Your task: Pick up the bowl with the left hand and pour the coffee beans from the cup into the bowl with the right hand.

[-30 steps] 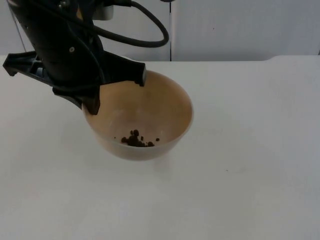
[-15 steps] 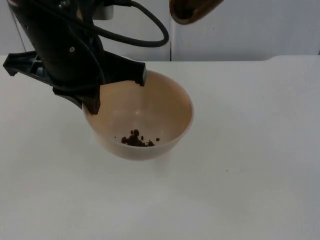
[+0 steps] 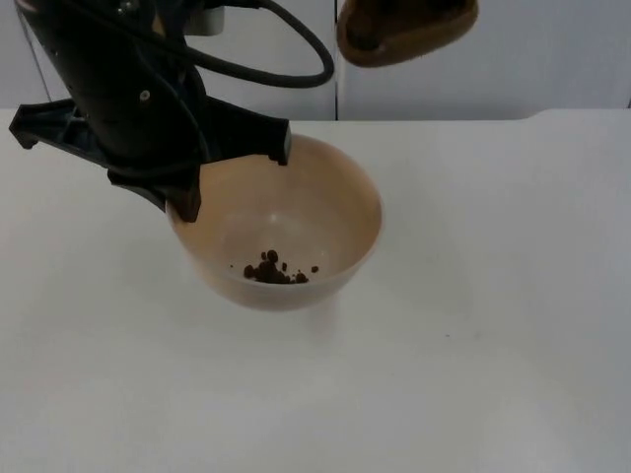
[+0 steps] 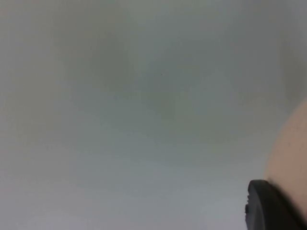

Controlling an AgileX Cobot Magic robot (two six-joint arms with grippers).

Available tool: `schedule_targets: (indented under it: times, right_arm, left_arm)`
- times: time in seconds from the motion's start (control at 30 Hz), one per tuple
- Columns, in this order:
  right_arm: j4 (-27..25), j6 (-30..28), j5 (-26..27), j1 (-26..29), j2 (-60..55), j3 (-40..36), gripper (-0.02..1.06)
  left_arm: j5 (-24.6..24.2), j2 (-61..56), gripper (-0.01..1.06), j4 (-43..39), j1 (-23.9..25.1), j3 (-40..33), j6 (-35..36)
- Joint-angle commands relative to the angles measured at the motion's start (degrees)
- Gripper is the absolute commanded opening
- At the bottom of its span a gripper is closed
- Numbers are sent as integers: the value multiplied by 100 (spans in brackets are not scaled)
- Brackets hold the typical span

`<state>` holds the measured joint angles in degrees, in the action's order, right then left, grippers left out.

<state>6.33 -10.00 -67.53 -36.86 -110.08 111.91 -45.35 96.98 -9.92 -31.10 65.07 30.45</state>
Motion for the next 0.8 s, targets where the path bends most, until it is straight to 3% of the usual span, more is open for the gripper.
schedule_targets:
  times: [0.0, 0.13, 0.5, 0.77]
  right_arm:
    - [-531, -64, 33, 254, 39, 27, 0]
    - [-859, -116, 57, 455, 39, 27, 0]
    - [-833, -116, 152, 708, 26, 27, 0]
    - [-996, -104, 253, 878, -223, -117, 0]
  left_arm:
    - [90, -36, 0, 14, -13, 31, 67]
    - [76, -36, 0, 14, -13, 31, -65]
    - [92, -36, 0, 180, -13, 31, -549]
    - [435, 143, 0, 832, 244, 31, -1069]
